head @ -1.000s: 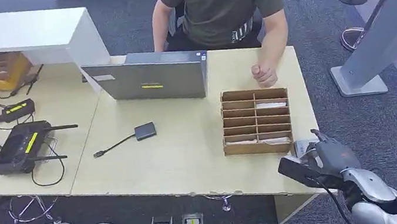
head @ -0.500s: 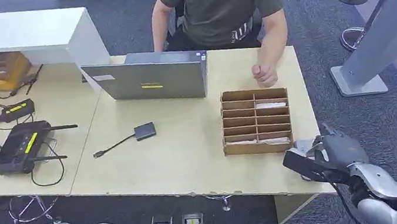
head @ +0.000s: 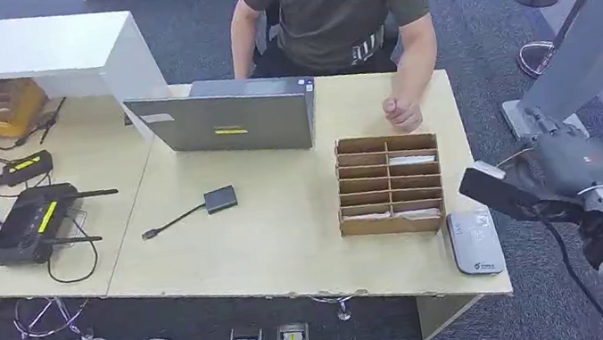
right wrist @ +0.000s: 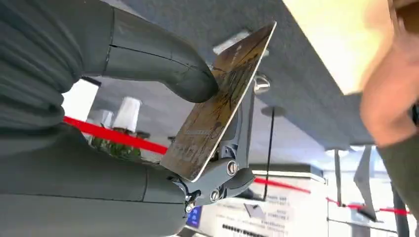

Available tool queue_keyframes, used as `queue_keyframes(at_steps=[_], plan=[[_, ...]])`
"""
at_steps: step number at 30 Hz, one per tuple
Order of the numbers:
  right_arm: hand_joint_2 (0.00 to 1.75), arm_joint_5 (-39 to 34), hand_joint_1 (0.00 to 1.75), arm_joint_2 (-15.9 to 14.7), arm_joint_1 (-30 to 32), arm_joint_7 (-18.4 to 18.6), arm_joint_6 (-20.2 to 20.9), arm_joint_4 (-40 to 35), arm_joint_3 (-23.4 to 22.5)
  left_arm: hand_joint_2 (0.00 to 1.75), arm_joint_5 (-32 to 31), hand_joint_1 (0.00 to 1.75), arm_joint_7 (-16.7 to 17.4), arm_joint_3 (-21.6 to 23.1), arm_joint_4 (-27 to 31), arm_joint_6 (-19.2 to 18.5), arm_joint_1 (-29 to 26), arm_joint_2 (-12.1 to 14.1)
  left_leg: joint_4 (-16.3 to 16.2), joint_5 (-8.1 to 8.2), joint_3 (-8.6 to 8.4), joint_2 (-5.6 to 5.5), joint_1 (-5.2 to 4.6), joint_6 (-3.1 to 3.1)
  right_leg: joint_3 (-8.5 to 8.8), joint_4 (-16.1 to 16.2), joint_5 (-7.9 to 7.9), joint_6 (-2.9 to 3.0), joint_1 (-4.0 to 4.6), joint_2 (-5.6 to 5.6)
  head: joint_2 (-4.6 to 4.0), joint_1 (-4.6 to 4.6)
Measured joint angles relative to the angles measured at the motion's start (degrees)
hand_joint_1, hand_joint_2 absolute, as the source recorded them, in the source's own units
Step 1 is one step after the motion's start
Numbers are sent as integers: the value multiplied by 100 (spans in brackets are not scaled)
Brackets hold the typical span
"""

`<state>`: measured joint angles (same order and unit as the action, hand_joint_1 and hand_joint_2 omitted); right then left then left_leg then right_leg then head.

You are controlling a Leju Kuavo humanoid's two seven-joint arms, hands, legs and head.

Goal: Pass the card to the sensor for recognition and then transmit it.

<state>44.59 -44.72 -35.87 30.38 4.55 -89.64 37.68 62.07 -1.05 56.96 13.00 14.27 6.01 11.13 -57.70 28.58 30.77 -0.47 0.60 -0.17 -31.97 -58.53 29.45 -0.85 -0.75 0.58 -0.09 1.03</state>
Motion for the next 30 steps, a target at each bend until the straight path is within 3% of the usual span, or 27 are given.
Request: queue_keyframes(at_steps=[9, 17, 22, 27, 30], plan=[[175, -72, 175, -89, -248, -35, 205, -622, -203, 0, 89, 0, 0, 2, 0, -20, 1, -4, 1, 0, 1, 0, 1, 0, 0, 0, 0, 0, 1, 1, 0, 2], [175, 66, 175, -26, -575, -197, 354, -745, -159, 0, 142, 0, 0, 2, 0, 20, 3, -7, 1, 0, 4, 0, 1, 0, 0, -1, 0, 0, 1, 0, 0, 0], [175, 201, 175, 234, -849, -426, 273, -686, 7, 0, 179, 0, -2, 2, 0, 15, 7, -11, 2, 0, 7, -1, 3, 0, -1, -2, 0, 0, 2, 1, 0, 2], [175, 238, 175, 680, -1016, -667, -129, -437, 186, 0, 201, 0, -15, 2, 0, -2, 14, -17, 2, -1, 10, -3, 7, -1, 0, -3, 0, 1, 6, 3, 0, 0], [175, 326, 175, 980, -1119, -588, -315, -222, 328, 0, 170, 0, -13, 2, 0, 2, 22, -20, 2, -1, 8, -3, 6, -2, 0, -4, 0, 1, 6, 2, 0, 0]])
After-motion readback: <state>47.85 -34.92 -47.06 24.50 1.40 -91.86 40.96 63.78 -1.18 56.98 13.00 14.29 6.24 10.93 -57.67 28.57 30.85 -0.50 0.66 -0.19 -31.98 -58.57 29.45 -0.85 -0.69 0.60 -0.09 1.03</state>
